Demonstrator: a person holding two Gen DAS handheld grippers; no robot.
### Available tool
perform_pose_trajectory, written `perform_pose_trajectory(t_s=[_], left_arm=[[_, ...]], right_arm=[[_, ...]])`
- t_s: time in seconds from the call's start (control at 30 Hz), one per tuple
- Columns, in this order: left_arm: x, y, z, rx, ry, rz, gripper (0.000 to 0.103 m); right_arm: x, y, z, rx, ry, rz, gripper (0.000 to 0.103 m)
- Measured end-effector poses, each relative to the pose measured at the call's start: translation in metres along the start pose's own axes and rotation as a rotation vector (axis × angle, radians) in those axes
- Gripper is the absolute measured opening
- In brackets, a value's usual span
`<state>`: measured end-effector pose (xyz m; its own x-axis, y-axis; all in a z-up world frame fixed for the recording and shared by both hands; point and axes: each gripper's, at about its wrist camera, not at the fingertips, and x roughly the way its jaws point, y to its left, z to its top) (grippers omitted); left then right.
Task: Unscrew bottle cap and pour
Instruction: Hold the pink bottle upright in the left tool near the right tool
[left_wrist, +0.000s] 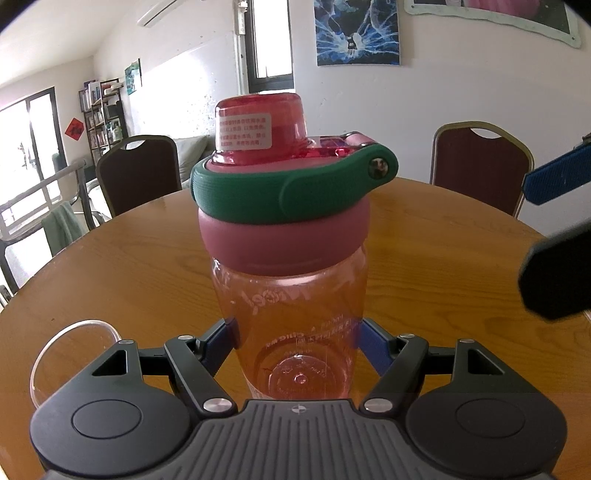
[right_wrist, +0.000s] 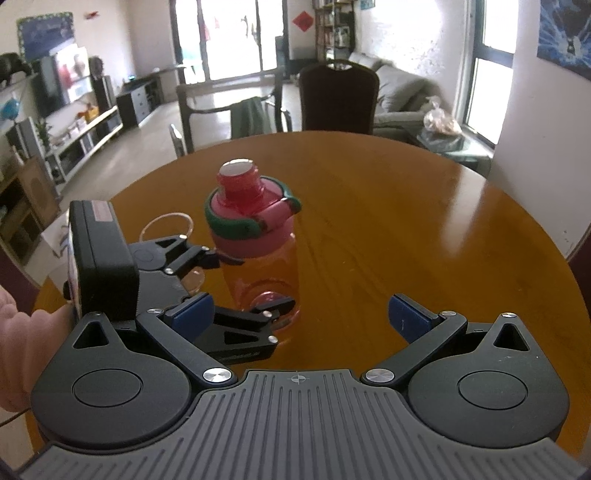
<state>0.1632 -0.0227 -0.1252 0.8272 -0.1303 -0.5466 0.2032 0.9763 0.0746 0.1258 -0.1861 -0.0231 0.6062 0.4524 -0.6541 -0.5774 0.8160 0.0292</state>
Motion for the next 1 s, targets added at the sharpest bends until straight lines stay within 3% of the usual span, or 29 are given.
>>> perform_pose_trajectory(t_s=[1.0], left_arm=[[0.0029, -0.0077, -0.0035, 0.008, 0.023, -0.003, 0.072]], right_arm=[[0.0042, 0.0048, -0.0056, 0.002, 0.02, 0.001, 0.103]])
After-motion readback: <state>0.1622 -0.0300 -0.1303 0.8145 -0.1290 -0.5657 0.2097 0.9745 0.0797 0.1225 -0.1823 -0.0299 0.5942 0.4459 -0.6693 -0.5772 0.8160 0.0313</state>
